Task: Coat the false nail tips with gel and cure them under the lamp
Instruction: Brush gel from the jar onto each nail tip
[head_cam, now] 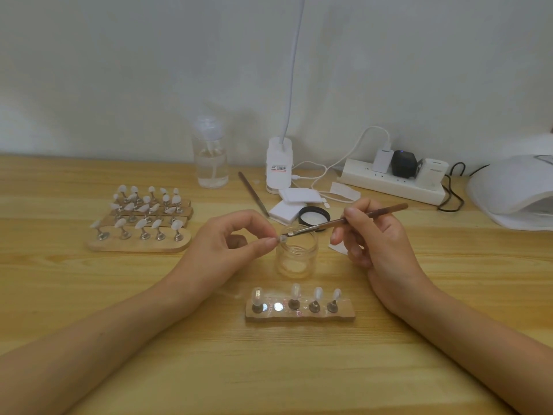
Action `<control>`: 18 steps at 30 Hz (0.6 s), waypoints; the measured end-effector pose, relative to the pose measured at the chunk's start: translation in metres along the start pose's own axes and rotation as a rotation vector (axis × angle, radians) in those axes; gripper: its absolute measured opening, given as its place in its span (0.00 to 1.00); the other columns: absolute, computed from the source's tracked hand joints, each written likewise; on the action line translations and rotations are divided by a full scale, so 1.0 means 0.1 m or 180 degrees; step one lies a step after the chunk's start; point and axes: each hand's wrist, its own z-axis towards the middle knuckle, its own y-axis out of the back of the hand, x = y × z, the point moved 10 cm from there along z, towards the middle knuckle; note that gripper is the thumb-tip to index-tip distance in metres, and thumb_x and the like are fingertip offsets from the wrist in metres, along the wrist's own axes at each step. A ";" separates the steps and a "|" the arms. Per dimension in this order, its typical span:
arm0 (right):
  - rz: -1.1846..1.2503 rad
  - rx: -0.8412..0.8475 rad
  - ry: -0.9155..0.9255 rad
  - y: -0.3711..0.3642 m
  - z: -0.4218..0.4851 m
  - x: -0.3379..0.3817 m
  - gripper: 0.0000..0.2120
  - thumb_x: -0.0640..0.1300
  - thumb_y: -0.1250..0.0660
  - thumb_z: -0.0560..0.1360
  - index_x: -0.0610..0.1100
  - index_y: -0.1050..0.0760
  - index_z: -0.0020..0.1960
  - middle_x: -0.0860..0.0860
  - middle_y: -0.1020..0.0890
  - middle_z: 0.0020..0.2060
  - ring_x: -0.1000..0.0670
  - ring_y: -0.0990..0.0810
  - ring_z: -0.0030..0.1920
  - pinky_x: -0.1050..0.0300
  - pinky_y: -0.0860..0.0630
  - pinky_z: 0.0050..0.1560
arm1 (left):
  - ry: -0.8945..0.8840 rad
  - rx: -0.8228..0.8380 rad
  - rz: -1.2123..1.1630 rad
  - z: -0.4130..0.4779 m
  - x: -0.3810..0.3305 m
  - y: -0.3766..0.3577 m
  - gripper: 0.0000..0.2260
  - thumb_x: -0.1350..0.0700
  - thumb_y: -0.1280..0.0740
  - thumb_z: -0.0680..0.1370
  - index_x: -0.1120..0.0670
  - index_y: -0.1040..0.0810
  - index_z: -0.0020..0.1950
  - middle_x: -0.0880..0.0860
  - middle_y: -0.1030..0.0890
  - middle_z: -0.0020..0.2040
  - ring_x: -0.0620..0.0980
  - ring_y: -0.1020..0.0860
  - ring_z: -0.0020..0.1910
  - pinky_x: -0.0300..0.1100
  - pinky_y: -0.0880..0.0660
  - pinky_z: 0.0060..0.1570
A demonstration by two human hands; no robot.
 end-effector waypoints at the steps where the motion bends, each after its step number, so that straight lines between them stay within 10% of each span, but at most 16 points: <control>1: 0.0003 -0.0028 -0.0015 0.01 0.00 -0.01 0.07 0.46 0.36 0.78 0.45 0.29 0.43 0.47 0.18 0.31 0.56 0.34 0.24 0.66 0.39 0.23 | -0.0002 0.0007 0.0004 0.00 0.00 0.00 0.04 0.47 0.28 0.71 0.46 0.18 0.42 0.41 0.19 0.39 0.44 0.33 0.28 0.30 0.33 0.30; 18: 0.0085 -0.0099 -0.0015 0.05 0.00 0.01 0.06 0.43 0.38 0.80 0.44 0.29 0.44 0.48 0.19 0.31 0.55 0.34 0.25 0.64 0.39 0.25 | 0.0002 0.0026 0.0010 0.00 0.01 -0.01 0.04 0.48 0.28 0.71 0.47 0.18 0.42 0.44 0.18 0.43 0.47 0.33 0.29 0.32 0.33 0.30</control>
